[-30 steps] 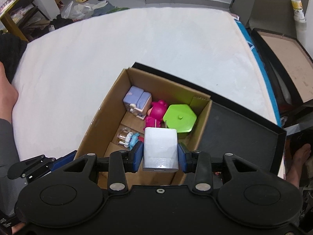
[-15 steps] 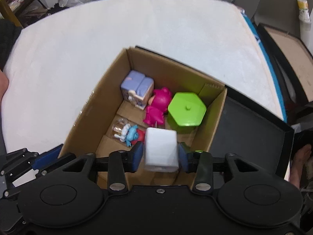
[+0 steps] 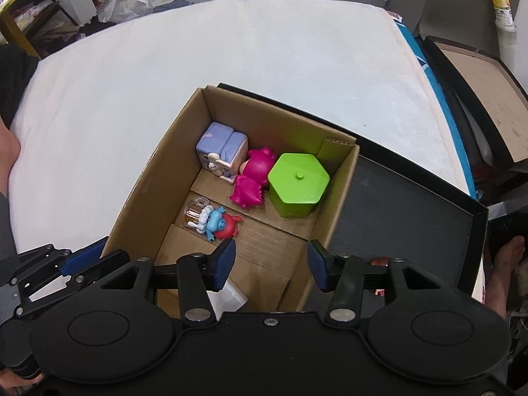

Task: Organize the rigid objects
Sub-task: 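Move the right gripper back over the tray to the girl doll, then close the right gripper on the red-haired girl doll, then lift the girl doll with the right gripper and carry it over the box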

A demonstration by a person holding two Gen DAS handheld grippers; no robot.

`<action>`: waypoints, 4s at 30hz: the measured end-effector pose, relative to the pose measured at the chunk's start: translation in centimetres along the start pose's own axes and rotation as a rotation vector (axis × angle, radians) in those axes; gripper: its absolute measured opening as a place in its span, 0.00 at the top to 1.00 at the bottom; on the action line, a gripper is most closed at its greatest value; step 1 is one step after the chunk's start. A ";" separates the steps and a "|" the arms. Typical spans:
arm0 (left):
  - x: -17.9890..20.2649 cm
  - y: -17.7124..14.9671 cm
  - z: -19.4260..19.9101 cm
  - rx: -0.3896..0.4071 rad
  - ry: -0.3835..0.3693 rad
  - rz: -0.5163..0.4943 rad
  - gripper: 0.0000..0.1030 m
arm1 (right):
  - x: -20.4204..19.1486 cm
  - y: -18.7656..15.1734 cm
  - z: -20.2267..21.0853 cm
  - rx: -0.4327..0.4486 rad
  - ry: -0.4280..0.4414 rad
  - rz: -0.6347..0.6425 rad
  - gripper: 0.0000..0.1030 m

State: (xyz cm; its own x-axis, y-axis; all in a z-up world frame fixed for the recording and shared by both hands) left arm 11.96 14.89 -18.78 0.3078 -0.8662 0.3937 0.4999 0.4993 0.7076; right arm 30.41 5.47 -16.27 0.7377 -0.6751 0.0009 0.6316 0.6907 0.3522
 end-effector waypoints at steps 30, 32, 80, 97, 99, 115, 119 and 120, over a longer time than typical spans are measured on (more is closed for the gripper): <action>-0.2 0.0 0.1 0.001 0.001 -0.001 0.86 | 8.8 -2.3 0.1 0.010 -0.057 -0.159 0.37; -0.2 0.0 0.2 0.001 0.001 -0.001 0.86 | 9.6 -2.8 -0.6 -0.003 -0.063 -0.178 0.37; 0.0 -0.1 -0.1 0.001 0.008 -0.012 0.86 | 12.1 -5.8 -8.0 -0.100 -0.116 -0.254 0.63; 0.0 0.0 -0.1 0.001 0.008 -0.012 0.86 | 11.3 -3.6 -3.1 -0.028 -0.131 -0.215 0.63; 0.1 -0.1 -0.1 0.001 0.008 -0.012 0.86 | 10.9 -3.2 -2.5 -0.018 -0.131 -0.208 0.63; 0.3 -0.1 -0.2 -0.002 0.004 -0.006 0.86 | 7.4 -1.2 2.1 0.029 -0.126 -0.125 0.63; 0.3 -0.1 -0.2 -0.001 0.003 -0.005 0.86 | 6.4 -0.9 2.9 0.039 -0.119 -0.119 0.63; 0.3 -0.2 -0.2 -0.001 0.002 -0.003 0.86 | 6.1 -0.8 3.1 0.041 -0.115 -0.117 0.63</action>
State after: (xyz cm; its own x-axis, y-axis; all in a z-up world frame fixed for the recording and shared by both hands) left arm 12.09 14.57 -18.88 0.3076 -0.8675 0.3909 0.5015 0.4970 0.7082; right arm 33.69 -0.03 -13.60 0.6257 -0.7774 0.0641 0.6999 0.5957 0.3941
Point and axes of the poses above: each gripper's, at about its wrist camera, not at the fingertips, and z roughly against the way its jaws point, x to its right, y to its top, the point moved 5 cm from there along -z, roughly the way its jaws point, and after that the axes turned 2 degrees about x, right-handed, at the moved point
